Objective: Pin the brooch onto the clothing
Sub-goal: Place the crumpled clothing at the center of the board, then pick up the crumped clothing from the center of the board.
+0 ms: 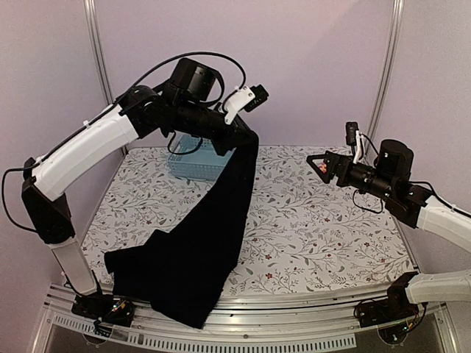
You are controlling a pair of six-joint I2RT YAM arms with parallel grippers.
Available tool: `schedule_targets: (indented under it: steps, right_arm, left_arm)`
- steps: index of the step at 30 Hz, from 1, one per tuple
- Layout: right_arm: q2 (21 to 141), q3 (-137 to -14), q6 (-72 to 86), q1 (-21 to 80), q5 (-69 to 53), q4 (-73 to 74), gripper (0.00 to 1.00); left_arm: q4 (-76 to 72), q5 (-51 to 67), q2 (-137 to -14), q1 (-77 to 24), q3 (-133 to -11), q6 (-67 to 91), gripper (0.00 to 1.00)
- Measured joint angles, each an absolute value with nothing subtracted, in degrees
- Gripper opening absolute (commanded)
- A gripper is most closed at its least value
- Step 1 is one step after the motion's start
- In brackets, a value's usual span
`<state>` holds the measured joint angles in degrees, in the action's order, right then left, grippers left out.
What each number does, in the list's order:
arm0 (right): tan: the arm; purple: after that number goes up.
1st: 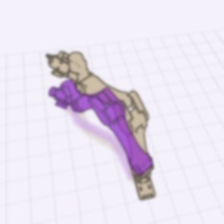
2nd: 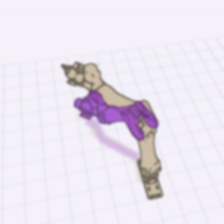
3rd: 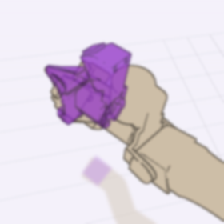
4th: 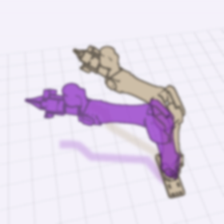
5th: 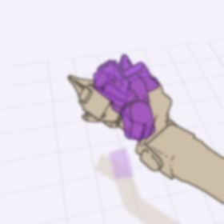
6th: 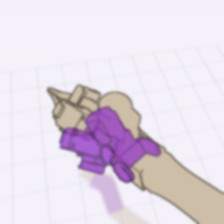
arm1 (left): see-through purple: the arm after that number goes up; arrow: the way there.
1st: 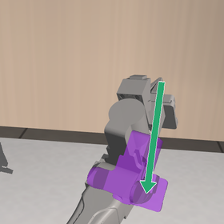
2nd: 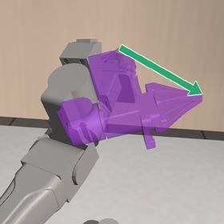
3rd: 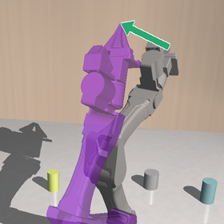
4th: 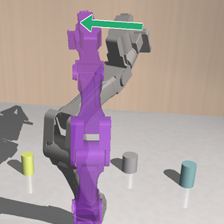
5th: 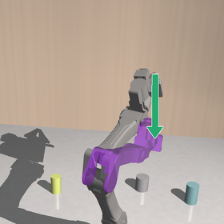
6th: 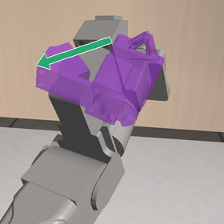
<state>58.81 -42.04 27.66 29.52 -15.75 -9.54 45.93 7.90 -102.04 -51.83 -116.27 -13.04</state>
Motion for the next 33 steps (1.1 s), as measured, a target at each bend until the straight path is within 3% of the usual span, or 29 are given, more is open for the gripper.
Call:
schedule_targets:
  steps: [1,3,5,12,18,22,27,31,33]
  right_arm:
    - [58.87,-42.28,27.68,29.54,-15.05,-8.84,0.99]
    - [59.16,-43.7,27.75,29.56,-12.56,-5.82,0.99]
    - [59.37,-45.39,27.75,29.58,-9.76,-2.68,0.99]
    - [59.29,-49.5,27.11,29.56,-0.8,7.79,0.97]
    - [61.73,-49.52,26.28,30.85,-3.51,8.97,0.96]
    - [71.75,-52.45,23.92,36.25,-2.76,10.41,0.99]
    - [90.08,-62.48,16.19,44.49,-1.54,14.81,0.99]
    - [102.78,-69.65,8.82,49.39,-1.87,19.22,0.98]
    - [107.5,-71.53,6.24,50.7,-1.91,20.6,0.89]
  left_arm:
    - [45.69,8.01,-103.35,-53.47,-116.4,-13.67,0.71]
    - [45.95,8.71,-106.65,-57.19,-117.3,-15.33,0.92]
    - [47.09,9.8,-108.9,-59.2,-118.1,-16.91,0.99]
    - [52.56,9.67,-102.28,-57.84,-112.09,-25.1,1.0]
    - [54.06,3.11,-82.02,-39.53,-92.27,-32.77,1.0]
    - [55.42,-4.29,-71.18,-28.29,-72.38,-39.9,1.0]
    - [57.23,-8.1,-68.6,-22.98,-50.37,-46.52,1.0]
    - [55.59,-8.45,-69.43,-19.92,-41.69,-49.08,0.99]
    - [54.15,-8.1,-71.26,-18.57,-41.34,-49.36,0.97]
